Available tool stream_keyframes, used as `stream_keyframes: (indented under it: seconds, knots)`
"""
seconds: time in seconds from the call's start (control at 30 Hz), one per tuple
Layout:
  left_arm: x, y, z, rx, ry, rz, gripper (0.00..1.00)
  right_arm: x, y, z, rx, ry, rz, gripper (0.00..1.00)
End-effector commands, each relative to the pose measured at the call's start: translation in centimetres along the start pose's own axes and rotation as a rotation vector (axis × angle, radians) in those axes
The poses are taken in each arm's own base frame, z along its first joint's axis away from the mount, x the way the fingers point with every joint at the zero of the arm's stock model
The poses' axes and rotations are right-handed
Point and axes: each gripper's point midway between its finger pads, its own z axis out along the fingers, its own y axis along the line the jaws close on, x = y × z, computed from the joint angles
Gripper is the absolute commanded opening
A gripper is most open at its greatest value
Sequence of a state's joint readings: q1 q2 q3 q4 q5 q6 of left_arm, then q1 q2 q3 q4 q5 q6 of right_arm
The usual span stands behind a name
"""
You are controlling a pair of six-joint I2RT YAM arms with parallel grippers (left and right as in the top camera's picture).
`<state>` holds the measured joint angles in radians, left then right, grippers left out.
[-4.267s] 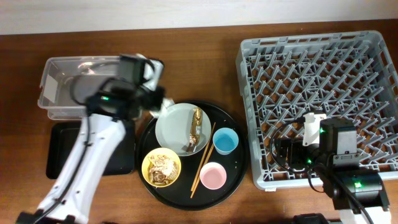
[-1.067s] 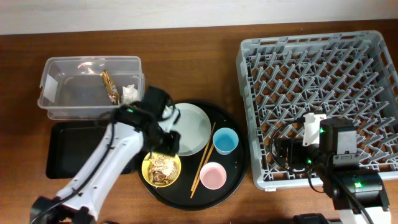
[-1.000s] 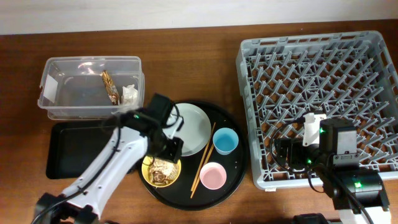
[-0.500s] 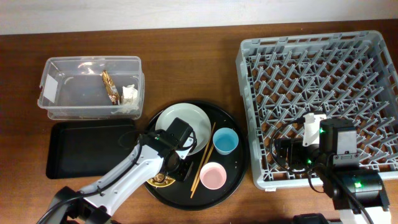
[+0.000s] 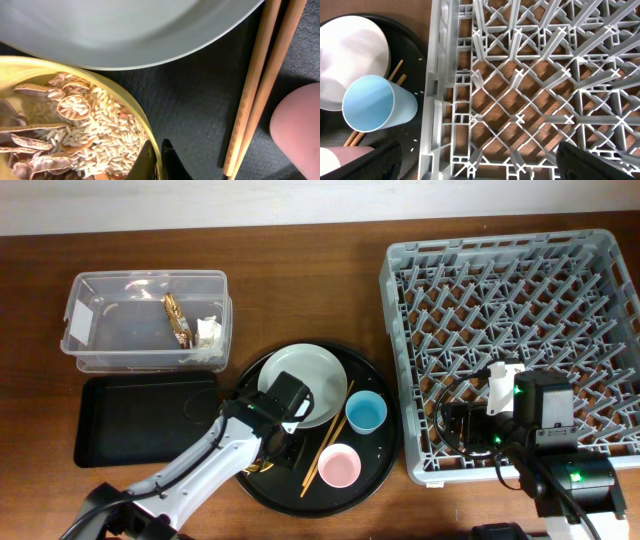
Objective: Sort waste into correct bins and load items into the dishwasher rack
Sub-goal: 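Grasp the yellow bowl rim with the left gripper and tip scraps onto black tray, then place the yellow bowl onto the white plate with the left gripper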
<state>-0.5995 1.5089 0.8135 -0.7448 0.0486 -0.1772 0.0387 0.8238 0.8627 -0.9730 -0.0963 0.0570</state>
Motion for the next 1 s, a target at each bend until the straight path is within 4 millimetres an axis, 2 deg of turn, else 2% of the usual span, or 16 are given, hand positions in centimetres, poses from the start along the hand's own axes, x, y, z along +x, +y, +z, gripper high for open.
stream_keyframes:
  seconds: [0.0, 0.07, 0.17, 0.23, 0.3, 0.47, 0.63, 0.77, 0.97]
  knots:
    - [0.0, -0.6, 0.0, 0.032, 0.006, 0.008, 0.01, -0.7, 0.0, -0.6, -0.003, -0.023, 0.013, 0.99]
    - [-1.0, -0.9, -1.2, 0.038, -0.028, 0.011, 0.0, -0.7, 0.0, -0.6, -0.003, -0.023, 0.013, 0.99]
    - [-3.6, -1.3, -4.6, 0.055, -0.131, 0.014, 0.0, -0.7, 0.0, -0.5, -0.002, -0.022, 0.013, 0.99]
    - [-5.0, -0.2, -6.9, 0.056, -0.199, -0.027, 0.0, -0.7, 0.0, -0.5, -0.002, -0.023, 0.013, 0.99]
    - [-5.3, 2.1, -8.2, 0.045, -0.228, -0.103, 0.0, -0.7, 0.0, -0.5, -0.002, -0.023, 0.013, 0.99]
    - [-5.6, 7.1, -9.8, 0.23, -0.291, -0.211, 0.0, -0.7, 0.0, -0.5, -0.002, -0.022, 0.013, 0.99]
    - [-5.4, 12.3, -12.0, 0.418, -0.442, -0.357, 0.0, -0.7, 0.0, -0.5, -0.002, -0.023, 0.013, 0.99]
    - [-5.0, 15.2, -12.1, 0.606, -0.519, -0.49, 0.0, -0.7, 0.0, -0.5, -0.003, -0.023, 0.013, 0.99]
    - [-4.9, 17.9, -12.3, 0.9, -0.63, -0.646, 0.0, -0.7, 0.0, -0.5, -0.003, -0.022, 0.013, 0.99]
